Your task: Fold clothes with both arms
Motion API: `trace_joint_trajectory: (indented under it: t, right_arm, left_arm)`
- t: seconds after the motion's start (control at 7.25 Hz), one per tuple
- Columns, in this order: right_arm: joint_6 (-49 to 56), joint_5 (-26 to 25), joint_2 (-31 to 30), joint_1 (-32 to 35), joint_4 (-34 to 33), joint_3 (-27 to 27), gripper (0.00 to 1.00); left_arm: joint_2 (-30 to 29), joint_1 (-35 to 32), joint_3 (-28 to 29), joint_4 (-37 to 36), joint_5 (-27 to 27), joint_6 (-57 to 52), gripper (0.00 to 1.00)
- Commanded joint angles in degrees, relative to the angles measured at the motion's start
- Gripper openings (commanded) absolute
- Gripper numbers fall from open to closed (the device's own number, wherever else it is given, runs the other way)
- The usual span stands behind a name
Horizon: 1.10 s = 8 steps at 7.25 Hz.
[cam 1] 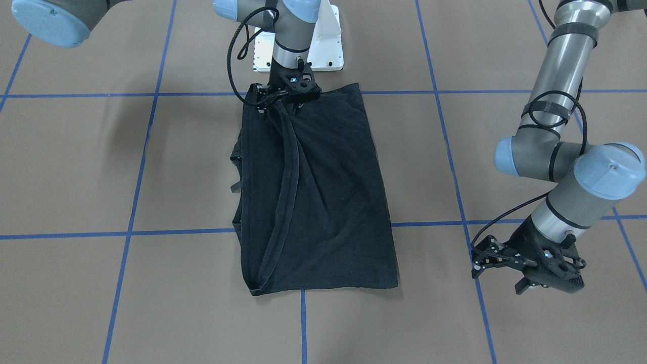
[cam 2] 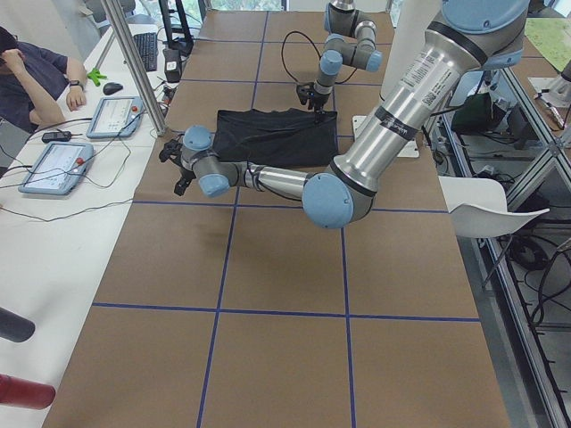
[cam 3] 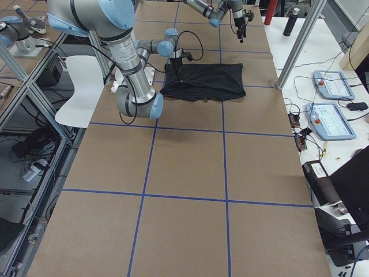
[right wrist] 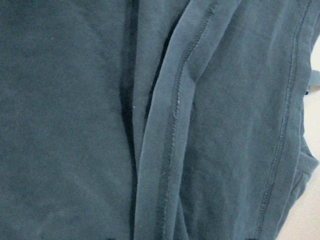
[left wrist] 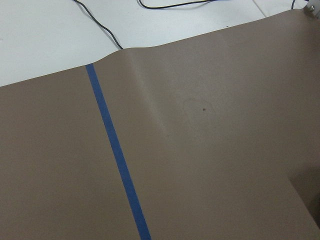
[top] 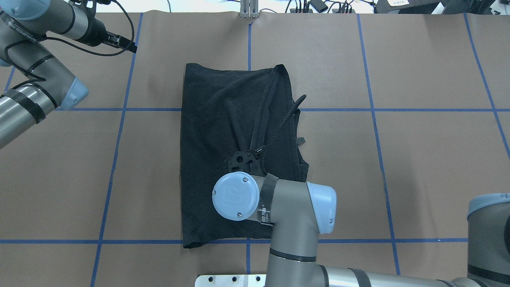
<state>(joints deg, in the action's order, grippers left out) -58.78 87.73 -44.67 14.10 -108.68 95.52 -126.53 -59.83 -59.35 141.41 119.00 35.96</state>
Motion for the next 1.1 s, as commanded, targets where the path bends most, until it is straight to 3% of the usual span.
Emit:
trace_joint_trajectory:
  t: [0.0, 0.41, 0.83, 0.97]
  right_arm:
    - [0.2, 0.1, 3.4, 0.1, -0.5, -4.9, 0.88]
    - [4.5, -0.2, 3.4, 1.2, -5.0, -4.1, 0.82]
    - [4.8, -0.2, 3.4, 0.6, -5.9, -4.0, 0.81]
    - [4.8, -0.1, 3.5, 0.6, -6.1, -3.9, 0.7]
  left_arm:
    - [0.1, 0.1, -0.2, 0.0, 0.0, 0.0, 1.0]
    - [0.1, 0.1, -0.1, 0.0, 0.0, 0.0, 1.0]
    - [0.1, 0.1, -0.1, 0.0, 0.0, 0.0, 1.0]
    - [0.1, 0.1, 0.0, 0.0, 0.0, 0.0, 1.0]
